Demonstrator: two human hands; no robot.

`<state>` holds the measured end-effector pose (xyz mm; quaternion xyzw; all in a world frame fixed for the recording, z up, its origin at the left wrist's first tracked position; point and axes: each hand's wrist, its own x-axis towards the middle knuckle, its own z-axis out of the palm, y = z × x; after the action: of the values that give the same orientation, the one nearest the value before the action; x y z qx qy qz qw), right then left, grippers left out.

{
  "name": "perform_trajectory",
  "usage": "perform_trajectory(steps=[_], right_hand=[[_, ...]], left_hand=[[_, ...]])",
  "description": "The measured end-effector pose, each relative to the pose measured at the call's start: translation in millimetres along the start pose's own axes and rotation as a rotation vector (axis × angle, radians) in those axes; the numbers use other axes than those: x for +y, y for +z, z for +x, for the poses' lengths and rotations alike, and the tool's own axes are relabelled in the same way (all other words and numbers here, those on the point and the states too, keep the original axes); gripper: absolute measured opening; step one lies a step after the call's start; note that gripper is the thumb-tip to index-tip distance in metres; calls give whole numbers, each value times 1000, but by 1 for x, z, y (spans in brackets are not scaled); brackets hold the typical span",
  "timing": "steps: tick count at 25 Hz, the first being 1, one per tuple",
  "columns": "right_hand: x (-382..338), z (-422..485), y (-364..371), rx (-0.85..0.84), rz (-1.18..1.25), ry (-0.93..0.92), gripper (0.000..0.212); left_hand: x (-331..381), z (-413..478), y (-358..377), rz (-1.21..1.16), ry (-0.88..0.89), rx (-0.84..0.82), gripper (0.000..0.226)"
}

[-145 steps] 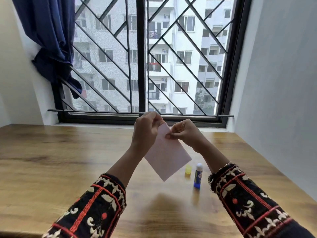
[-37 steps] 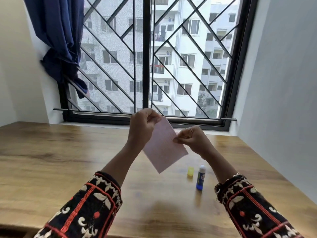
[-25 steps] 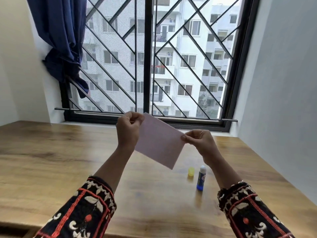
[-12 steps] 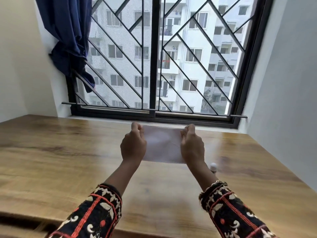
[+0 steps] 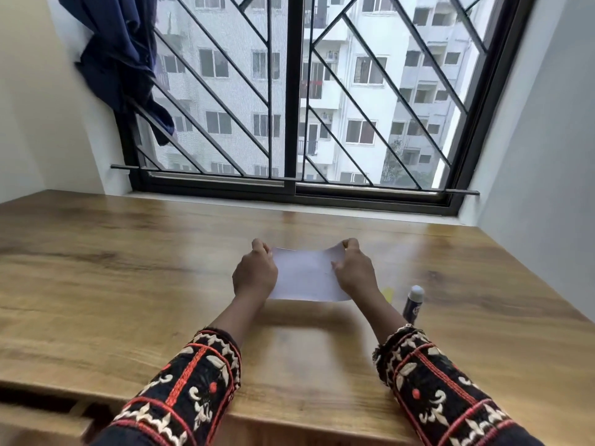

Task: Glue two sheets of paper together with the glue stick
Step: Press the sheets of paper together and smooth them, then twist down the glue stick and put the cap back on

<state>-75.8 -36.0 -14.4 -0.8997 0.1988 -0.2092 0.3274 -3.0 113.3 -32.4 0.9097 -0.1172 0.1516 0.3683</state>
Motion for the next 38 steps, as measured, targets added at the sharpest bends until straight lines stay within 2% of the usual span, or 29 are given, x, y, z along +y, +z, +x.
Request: perform_trajectory(steps=[10,14,20,26,30,35,38], right_hand=[[17,-4,16,-63,-79,2,36],[17,-5,18,-77,-122,-8,41],[18,-5,22,-104,-234,5,51],[10,-7,18,2,-404,-127,59],[1,-9,3,74,-434,-269,65],[6,-20,-35,116,-434,-355,62],[16,-26,-56,106,-329,-366,59]], left_hand=[[-8,1,7,24,-82,-251,34],[-7,-2,6,81,-66,-259,37],[-5,-8,6,297,-22,-225,36],[-4,-11,6,349,-10,-211,43],[7,-16,7,254,100,-117,46],[31,-33,11,47,233,-146,55],[44,-48,15,-76,286,-201,58]])
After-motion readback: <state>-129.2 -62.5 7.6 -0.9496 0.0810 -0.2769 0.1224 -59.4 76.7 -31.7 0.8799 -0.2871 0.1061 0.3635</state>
